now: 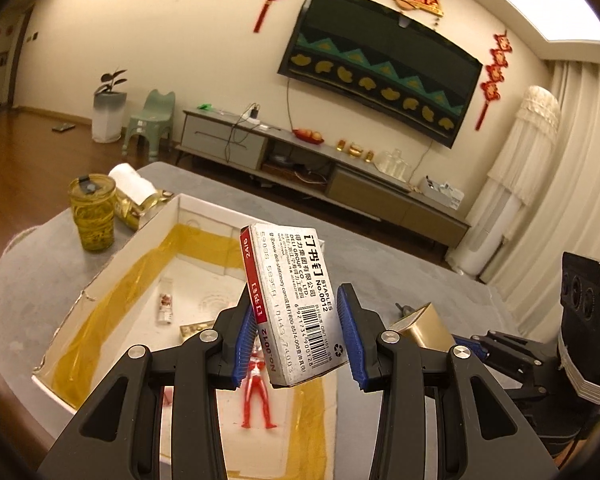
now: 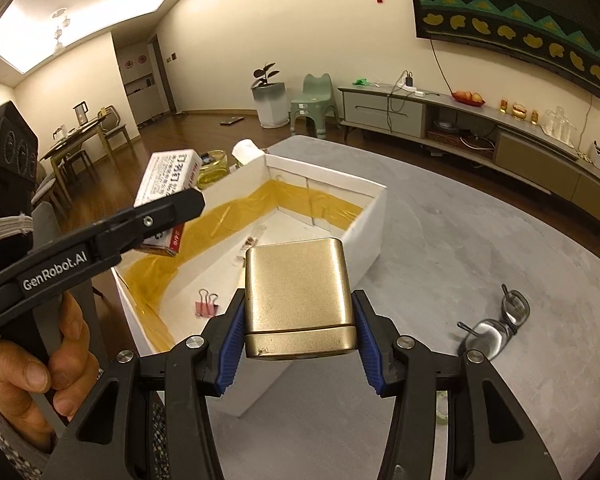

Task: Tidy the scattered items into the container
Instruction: 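Carry the staple box and gold box with both grippers over the white box, then open both grippers to drop the staple box and gold box into the box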

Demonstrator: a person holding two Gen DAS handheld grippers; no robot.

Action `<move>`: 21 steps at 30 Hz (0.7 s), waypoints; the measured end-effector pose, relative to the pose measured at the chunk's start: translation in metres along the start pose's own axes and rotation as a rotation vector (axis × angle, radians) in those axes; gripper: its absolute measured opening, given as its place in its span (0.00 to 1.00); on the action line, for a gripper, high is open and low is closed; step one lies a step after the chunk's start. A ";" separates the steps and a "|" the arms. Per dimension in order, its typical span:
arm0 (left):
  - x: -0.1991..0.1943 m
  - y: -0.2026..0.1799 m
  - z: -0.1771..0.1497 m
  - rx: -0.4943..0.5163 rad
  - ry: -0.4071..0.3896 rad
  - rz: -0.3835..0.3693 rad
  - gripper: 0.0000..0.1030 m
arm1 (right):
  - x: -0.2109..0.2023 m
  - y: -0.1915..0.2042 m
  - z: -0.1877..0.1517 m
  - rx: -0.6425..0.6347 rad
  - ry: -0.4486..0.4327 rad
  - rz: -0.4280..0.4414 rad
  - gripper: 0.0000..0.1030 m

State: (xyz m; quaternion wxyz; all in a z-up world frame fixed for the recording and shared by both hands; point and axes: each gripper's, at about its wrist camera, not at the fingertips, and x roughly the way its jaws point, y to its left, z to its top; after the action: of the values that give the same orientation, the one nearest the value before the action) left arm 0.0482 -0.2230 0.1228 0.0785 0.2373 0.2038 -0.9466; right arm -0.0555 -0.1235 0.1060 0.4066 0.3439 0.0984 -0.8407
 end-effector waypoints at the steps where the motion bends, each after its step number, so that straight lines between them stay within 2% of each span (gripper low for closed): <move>1: 0.000 0.003 0.000 -0.007 0.001 0.003 0.40 | 0.002 0.002 0.002 0.002 -0.003 0.003 0.50; 9: 0.010 0.032 -0.001 -0.098 0.030 0.017 0.40 | 0.022 0.010 0.022 0.031 -0.030 0.037 0.50; 16: 0.027 0.054 -0.002 -0.169 0.089 0.044 0.40 | 0.044 0.014 0.041 0.061 -0.057 0.070 0.50; 18: 0.036 0.056 -0.003 -0.169 0.114 0.043 0.42 | 0.058 0.010 0.045 0.074 -0.074 0.086 0.50; 20: 0.054 0.056 -0.006 -0.157 0.190 0.041 0.45 | 0.071 0.006 0.048 0.084 -0.086 0.101 0.51; 21: 0.061 0.054 -0.007 -0.149 0.222 0.033 0.50 | 0.078 0.004 0.047 0.085 -0.082 0.100 0.58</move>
State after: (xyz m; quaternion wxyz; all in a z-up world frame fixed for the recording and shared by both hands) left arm 0.0112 -0.2722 0.0692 0.0886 0.3375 0.2769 -0.8953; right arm -0.1095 -0.1951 0.0903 0.4368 0.3308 0.0285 -0.8360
